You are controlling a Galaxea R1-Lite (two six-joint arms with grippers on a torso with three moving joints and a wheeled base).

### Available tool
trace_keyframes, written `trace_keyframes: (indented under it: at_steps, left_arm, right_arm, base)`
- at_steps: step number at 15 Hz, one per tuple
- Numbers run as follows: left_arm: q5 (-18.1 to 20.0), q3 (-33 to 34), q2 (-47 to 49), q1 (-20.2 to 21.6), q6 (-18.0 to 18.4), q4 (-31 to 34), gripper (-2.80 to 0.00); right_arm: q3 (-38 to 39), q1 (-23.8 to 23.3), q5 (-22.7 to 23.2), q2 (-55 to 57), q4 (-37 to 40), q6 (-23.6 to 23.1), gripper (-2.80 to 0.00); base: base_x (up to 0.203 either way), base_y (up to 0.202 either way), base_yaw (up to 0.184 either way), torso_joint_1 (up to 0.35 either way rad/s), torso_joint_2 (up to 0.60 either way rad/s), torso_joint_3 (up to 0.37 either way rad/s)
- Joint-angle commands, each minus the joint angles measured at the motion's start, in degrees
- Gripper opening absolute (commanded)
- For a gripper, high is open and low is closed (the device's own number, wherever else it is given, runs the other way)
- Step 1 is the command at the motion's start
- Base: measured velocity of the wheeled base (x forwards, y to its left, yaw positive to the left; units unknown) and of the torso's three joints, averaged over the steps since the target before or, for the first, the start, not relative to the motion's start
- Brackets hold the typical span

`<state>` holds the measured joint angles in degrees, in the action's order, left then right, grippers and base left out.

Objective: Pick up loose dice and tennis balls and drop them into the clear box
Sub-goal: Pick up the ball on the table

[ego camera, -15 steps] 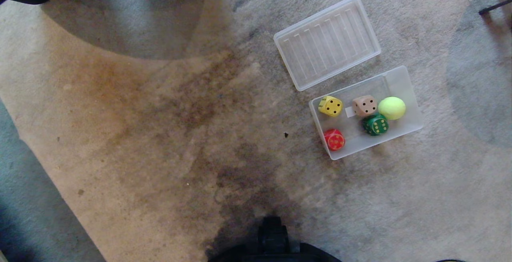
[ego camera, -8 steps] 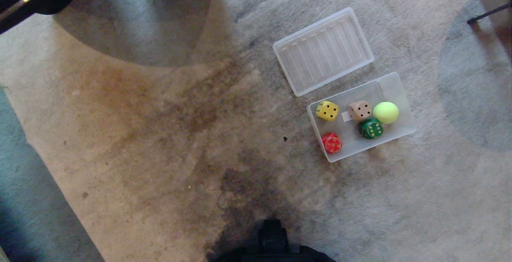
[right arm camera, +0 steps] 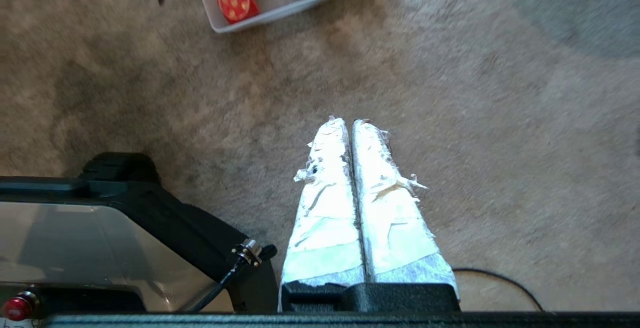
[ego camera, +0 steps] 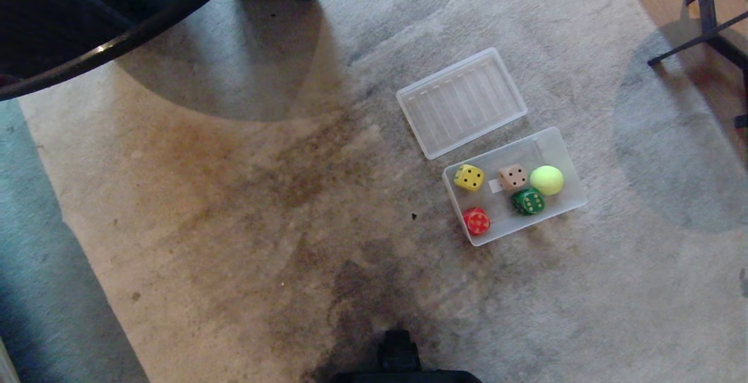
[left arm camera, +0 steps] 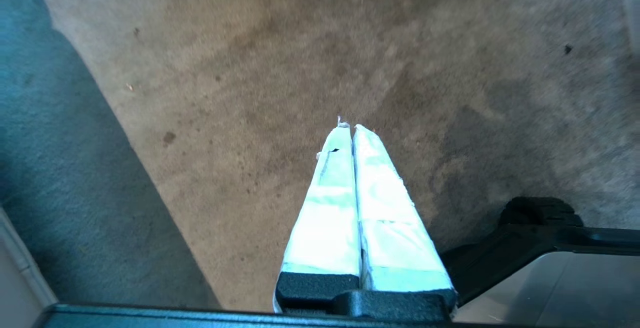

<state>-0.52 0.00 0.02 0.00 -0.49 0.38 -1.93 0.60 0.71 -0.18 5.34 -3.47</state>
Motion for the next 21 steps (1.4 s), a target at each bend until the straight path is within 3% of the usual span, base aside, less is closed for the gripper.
trace_keyframes:
  at_steps: [1, 21]
  left_arm:
    - [-0.01, 0.0, -0.02, 0.0, -0.04, -0.03, -2.8]
    - [-0.01, 0.0, -0.02, 0.0, 0.05, -0.11, -2.8]
  right_arm:
    - [-0.01, 0.02, 0.0, 0.18, 0.02, -0.04, -2.8]
    - [-0.01, 0.02, 0.0, 0.18, 0.02, -0.04, -2.8]
  base:
    - [0.0, 0.0, 0.0, 0.005, 0.0, 0.205]
    - [0.0, 0.0, 0.0, 0.003, 0.0, 0.205]
